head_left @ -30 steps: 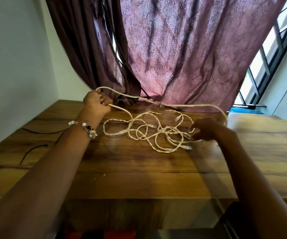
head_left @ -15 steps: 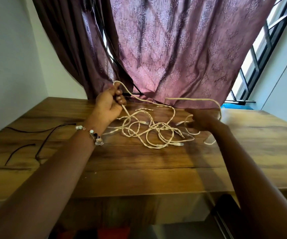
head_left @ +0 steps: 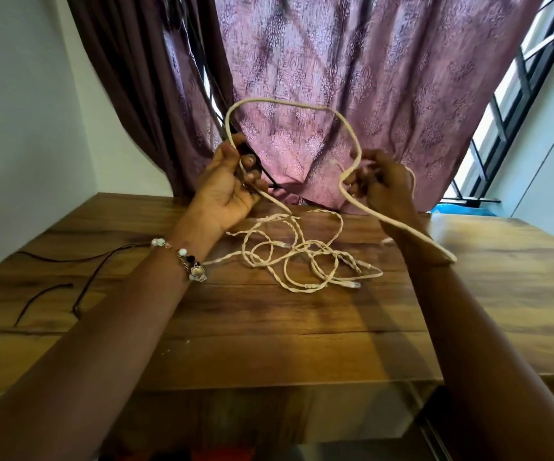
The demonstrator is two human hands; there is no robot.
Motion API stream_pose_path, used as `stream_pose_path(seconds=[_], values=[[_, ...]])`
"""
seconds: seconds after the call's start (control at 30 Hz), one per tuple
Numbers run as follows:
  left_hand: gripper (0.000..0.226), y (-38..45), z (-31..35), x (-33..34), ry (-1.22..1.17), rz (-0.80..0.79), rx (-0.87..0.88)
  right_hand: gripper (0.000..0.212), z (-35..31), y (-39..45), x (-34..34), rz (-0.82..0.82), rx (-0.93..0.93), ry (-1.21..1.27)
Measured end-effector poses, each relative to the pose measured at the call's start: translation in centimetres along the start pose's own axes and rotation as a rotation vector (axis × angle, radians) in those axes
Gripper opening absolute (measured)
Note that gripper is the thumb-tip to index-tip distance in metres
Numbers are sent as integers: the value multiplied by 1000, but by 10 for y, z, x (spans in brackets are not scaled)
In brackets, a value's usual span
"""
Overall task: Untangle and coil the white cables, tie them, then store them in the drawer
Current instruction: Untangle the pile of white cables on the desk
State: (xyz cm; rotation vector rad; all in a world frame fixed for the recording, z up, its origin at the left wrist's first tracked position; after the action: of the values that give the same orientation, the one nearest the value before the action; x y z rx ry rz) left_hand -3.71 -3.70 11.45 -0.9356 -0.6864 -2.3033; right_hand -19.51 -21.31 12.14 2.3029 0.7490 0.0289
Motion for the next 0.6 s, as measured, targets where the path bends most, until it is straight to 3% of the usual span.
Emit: stream_pose_path(seconds=[0.07,0.17,0.27,0.37,0.4,0.5,0.6], values=[[20,1,-2,4,74,28,36,26,-26,5,14,-86,-101,133],[16,-4,-5,4,334,40,64,25,-54,6,35,-255,-112,446],[33,-18,-9,6,455,-41,17,28,-67,8,56,-252,49,696],[5,-25,-4,7,653,-10,54,25,-70,9,74,-262,253,953],[11,-23,0,3,695,22,90,22,-69,9,78,-244,314,1001],[28,-18,19,-2,672,114,185,10,-61,4,90,-162,452,967],[32,-18,38,-11,511,302,255,18,-54,-9,102,-265,507,684]])
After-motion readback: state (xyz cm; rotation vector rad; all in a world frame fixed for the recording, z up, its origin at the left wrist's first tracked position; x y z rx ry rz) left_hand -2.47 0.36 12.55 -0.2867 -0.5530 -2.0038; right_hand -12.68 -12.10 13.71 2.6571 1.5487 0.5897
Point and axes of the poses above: each hand's wrist, its own y-axis towards the middle knuckle, its own x-axis out of the palm, z = x × y, the point moved 2 cm from there along y, towards the middle knuckle, and after that the axes turned 1 degree about -y, right-handed, at the moved point
